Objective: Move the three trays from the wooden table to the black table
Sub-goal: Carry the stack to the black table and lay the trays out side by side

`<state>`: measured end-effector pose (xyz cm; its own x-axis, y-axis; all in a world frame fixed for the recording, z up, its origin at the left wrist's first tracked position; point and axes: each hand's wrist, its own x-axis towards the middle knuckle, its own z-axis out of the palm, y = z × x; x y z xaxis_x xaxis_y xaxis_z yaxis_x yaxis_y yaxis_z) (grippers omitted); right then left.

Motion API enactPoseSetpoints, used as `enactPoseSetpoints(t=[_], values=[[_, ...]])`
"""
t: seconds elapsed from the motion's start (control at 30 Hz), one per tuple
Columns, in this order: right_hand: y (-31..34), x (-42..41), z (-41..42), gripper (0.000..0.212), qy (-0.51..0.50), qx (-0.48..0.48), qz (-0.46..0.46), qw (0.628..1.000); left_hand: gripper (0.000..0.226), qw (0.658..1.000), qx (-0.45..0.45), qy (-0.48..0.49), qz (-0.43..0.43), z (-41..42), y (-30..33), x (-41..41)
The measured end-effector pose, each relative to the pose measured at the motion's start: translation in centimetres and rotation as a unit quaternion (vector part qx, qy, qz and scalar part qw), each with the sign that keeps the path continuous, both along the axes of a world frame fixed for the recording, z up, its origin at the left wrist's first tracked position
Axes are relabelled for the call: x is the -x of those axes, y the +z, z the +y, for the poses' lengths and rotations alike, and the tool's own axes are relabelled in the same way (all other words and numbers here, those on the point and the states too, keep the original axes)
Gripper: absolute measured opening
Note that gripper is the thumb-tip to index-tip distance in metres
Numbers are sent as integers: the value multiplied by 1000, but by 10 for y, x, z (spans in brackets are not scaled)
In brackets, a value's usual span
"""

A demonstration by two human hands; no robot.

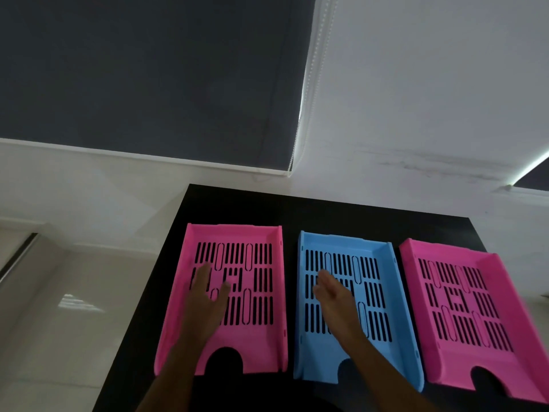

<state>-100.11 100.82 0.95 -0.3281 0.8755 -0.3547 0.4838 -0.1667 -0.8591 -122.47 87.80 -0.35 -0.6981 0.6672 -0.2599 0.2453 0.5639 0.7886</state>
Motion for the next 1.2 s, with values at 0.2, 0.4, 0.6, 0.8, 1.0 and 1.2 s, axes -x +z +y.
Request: enactPoseSetpoints(t=[0.2, 0.4, 0.6, 0.8, 1.0, 1.2], values=[[-4, -70, 22, 40, -143, -55, -39, 987, 77, 990, 20, -130, -47, 31, -3, -73], [-1, -127, 32, 29, -226, -94, -87, 966, 92, 977, 43, -183, -96, 52, -23, -112], [-69, -194, 61, 65, -162, -44, -178, 970, 84, 983, 52, -167, -60, 57, -33, -128], [-29, -188, 49, 76, -96, -29, -166, 981, 71, 986, 58, -149, -48, 59, -34, -144], [-43, -195, 53, 48, -66, -27, -171, 983, 64, 988, 54, -144, -28, 62, -35, -158], [-37, -199, 53, 31, -38, -55, -173, 983, 61, 990, 55, -132, -11, 65, -38, -162]])
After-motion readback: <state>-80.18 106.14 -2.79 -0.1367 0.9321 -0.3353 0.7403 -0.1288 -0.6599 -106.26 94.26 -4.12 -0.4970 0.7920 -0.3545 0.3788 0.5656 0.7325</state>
